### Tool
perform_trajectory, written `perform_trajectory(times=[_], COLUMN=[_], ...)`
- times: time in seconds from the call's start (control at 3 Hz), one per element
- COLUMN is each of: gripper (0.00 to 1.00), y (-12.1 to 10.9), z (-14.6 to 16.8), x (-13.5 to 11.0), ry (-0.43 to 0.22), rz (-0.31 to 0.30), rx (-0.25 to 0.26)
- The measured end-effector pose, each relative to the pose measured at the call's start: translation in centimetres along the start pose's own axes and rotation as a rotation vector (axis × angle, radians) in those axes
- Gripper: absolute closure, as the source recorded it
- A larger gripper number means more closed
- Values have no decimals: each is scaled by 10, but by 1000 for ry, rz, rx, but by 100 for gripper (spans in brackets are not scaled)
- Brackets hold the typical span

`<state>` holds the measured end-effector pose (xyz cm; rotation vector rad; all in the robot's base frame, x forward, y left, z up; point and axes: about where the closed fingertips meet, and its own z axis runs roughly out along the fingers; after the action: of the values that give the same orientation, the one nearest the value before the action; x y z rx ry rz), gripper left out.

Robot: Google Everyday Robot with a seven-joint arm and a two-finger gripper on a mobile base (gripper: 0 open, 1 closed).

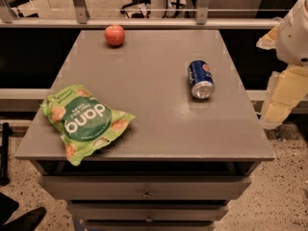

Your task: Place pepsi can upright

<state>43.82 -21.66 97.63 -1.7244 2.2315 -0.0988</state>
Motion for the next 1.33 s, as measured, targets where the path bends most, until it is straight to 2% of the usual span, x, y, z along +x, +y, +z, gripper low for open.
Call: perform_trajectory(times=[0.33,0.67,1.0,1.33], gripper=[0,0,0,0], y=[0,-7,-49,-82], z=[0,20,84,121], x=[0,-3,-26,-46], ry=[0,-43,-117,-147], rz=[0,91,287,410], rx=[0,-34,-69,-65])
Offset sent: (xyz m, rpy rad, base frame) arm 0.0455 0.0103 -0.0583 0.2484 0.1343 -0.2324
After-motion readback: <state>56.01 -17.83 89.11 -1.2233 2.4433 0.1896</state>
